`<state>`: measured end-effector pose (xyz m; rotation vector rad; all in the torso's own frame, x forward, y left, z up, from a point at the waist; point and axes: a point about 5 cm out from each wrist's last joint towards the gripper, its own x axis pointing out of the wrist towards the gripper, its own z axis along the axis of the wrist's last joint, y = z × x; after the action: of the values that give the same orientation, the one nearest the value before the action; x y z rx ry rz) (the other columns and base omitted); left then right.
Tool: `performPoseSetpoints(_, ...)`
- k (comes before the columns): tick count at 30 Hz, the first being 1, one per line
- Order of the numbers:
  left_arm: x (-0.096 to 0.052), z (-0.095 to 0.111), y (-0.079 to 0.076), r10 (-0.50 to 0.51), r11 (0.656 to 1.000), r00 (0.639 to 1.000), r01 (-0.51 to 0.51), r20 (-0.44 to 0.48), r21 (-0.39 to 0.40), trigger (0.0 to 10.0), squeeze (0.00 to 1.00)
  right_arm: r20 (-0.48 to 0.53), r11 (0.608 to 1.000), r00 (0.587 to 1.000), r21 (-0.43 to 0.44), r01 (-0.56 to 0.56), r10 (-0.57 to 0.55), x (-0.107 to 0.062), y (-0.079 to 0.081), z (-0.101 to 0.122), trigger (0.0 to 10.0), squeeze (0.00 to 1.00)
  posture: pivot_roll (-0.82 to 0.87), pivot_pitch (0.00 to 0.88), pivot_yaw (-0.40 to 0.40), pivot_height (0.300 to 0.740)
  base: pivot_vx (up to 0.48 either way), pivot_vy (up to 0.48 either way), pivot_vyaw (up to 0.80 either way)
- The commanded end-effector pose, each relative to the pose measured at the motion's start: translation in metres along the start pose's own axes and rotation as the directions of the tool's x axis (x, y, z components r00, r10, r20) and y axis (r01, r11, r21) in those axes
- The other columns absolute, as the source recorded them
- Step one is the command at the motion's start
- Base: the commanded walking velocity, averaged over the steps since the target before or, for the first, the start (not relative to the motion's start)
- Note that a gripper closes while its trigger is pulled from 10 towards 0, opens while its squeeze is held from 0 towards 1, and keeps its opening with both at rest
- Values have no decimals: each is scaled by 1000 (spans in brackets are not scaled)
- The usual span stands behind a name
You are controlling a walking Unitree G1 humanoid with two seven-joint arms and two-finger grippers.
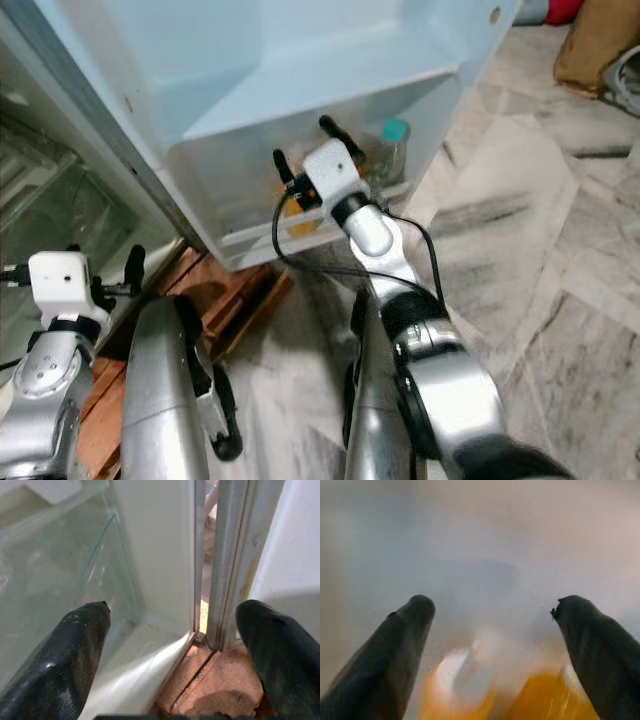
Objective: Restocking fridge
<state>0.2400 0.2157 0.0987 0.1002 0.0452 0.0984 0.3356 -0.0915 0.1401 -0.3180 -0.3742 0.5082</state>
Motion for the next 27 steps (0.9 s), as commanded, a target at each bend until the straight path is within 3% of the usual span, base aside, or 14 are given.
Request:
performPoseSetpoints(1,-7,-9,-4,0,1000,1000,0,-23,-4,10000,0,45,998,998,40,41,-43,-23,8,8,10000,545,61,122,-43,484,0,0,0)
performPoseSetpoints(3,-8,-10,-6,-4,1000,1000,4,-24,-7,10000,0,34,997,998,55,57,-59,-30,10,7,10000,545,61,122,-43,484,0,0,0)
performPoseSetpoints(4,-9,-11,-9,-10,1000,1000,10,-26,-12,10000,0,-22,989,993,86,122,-120,-45,15,2,10000,0,47,107,-35,484,0,0,0)
performPoseSetpoints(7,-9,-12,-12,-17,1000,1000,17,-24,-16,10000,0,-76,976,979,97,195,-189,-58,16,-4,10000,0,35,95,-26,484,0,0,0)
performPoseSetpoints(10,-5,-12,-18,-41,999,999,41,-10,-19,10000,0,-153,940,954,187,286,-259,-70,11,-13,10000,0,13,81,-18,484,0,0,0)
performPoseSetpoints(17,-1,-19,-29,-80,997,997,80,-12,-20,10000,0,-201,934,933,139,330,-299,-80,-3,-10,10000,0,-18,37,-8,523,0,0,0)
performPoseSetpoints(20,-4,-30,-33,-128,991,991,126,-42,-49,10000,0,-269,920,905,124,371,-329,-88,-8,-23,10000,0,-32,2,-18,547,0,0,0)
performPoseSetpoints(24,-1,-33,-28,-96,995,995,95,-40,-17,10000,0,-278,923,905,116,366,-324,-89,-7,-26,10000,0,-26,0,-17,566,0,0,0)
performPoseSetpoints(27,10,-33,-27,-68,998,997,68,-25,3,10000,0,-309,910,886,123,397,-345,-91,-10,-32,10000,0,-12,0,-17,590,0,0,0)
